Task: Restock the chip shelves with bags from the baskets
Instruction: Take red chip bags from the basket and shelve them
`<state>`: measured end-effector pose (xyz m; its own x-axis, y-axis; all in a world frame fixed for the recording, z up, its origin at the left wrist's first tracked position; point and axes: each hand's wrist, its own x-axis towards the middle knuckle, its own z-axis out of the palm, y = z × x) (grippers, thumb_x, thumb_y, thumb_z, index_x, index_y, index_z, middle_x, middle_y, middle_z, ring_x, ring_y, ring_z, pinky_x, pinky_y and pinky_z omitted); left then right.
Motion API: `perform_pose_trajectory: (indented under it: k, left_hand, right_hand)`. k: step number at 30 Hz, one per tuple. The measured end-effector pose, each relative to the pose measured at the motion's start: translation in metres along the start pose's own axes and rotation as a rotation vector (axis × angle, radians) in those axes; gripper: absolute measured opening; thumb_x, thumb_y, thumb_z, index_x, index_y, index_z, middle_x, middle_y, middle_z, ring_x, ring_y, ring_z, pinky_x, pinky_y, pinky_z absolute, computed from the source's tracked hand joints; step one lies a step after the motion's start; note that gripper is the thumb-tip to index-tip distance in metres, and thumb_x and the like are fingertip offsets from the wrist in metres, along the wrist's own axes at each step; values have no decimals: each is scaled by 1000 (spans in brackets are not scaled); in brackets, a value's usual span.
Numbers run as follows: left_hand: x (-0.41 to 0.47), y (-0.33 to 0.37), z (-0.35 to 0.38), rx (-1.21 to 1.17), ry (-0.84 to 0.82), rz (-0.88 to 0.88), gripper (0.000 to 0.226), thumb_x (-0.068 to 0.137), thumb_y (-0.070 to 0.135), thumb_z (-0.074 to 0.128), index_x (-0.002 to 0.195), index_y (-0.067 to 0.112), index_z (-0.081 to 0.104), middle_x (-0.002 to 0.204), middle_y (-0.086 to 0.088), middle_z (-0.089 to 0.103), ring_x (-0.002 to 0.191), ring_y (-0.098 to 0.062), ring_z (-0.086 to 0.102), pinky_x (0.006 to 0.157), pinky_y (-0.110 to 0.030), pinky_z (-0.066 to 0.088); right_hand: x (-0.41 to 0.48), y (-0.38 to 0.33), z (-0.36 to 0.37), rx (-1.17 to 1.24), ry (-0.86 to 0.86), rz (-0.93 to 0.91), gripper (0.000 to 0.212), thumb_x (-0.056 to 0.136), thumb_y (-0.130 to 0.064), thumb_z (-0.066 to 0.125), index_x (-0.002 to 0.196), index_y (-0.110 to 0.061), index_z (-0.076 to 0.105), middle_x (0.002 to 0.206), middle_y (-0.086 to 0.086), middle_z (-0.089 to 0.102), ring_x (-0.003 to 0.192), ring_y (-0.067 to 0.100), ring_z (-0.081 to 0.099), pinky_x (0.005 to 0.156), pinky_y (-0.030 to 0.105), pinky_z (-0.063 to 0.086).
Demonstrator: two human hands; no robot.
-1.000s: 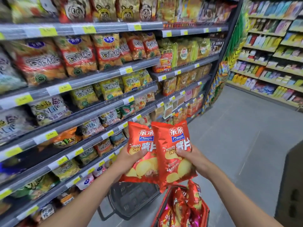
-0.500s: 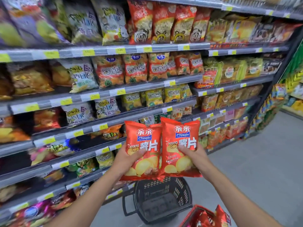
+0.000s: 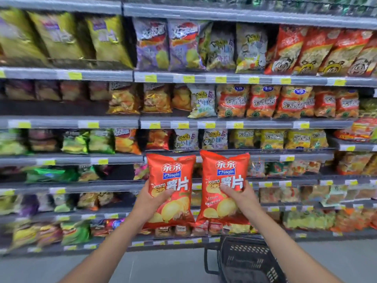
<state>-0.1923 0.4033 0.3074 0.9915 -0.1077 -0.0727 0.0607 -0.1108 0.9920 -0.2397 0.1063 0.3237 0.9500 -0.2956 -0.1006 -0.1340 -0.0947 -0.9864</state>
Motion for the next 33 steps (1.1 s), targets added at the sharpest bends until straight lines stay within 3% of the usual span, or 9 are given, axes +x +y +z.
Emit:
perform_pose_trajectory:
  k: [2,6,8,11,17,21,26,29,33]
  left_hand:
    - [-7,-5,-42,3,63,-1,56,75,43,92,122,29,64,105,5,80,93,-16,78,87,-44,63]
    - [-25,-13,-123,12,165,17,49,80,34,88,122,30,63,104,5,79,91,-12,77,77,-32,63]
    - [-33,-17,-163,7,193,24,49,82,34,88,122,29,61,104,6,78,84,-6,76,64,-19,58]
    - [-47,-22,-220,-19,219,24,70,68,53,93,126,29,62,106,4,79,89,-11,78,75,-33,64]
    - [-68,-24,-308,-40,291,10,67,69,45,93,126,24,63,107,1,80,94,-17,79,83,-41,64]
    - [-74,-17,-344,-32,385,41,42,82,30,87,117,29,63,97,6,80,81,-5,77,62,-18,58]
    - [-64,-10,-379,-73,410,40,51,79,34,88,122,27,62,104,4,80,86,-12,78,70,-29,61]
    - [-49,-9,-394,-71,421,56,53,78,37,88,123,28,62,102,7,80,88,-12,78,72,-30,62]
    - [-17,-5,-413,-52,413,62,51,78,33,89,123,26,66,105,4,81,95,-19,78,88,-48,63]
  right_hand:
    - [-2,-5,39,-29,-5,-2,103,38,-74,92,124,-28,59,109,-5,76,95,17,75,89,46,60]
    - [-12,-19,120,-56,-52,-15,87,57,-57,92,128,-24,56,110,-5,74,95,17,73,81,39,59]
    - [-18,-25,157,-66,-66,-14,96,49,-63,93,128,-24,56,111,-4,74,96,18,74,83,41,60]
    - [-24,-30,207,-73,-106,-59,109,36,-75,91,126,-24,58,110,-4,75,95,18,75,89,46,60]
    - [-33,-51,290,-89,-171,-101,78,58,-53,90,121,-23,56,110,-3,73,96,18,72,89,44,58]
    - [-26,-61,332,-107,-194,-125,69,67,-44,92,122,-21,59,109,-2,74,95,17,72,88,42,58]
    - [-14,-74,381,-119,-254,-160,70,67,-51,90,122,-23,58,108,-4,74,89,15,74,62,28,56]
    - [0,-80,406,-107,-282,-181,71,65,-52,89,123,-25,58,108,-6,74,92,14,73,66,28,55]
    - [22,-94,433,-67,-309,-183,38,81,-34,84,101,-32,52,99,-12,68,84,6,67,60,18,50]
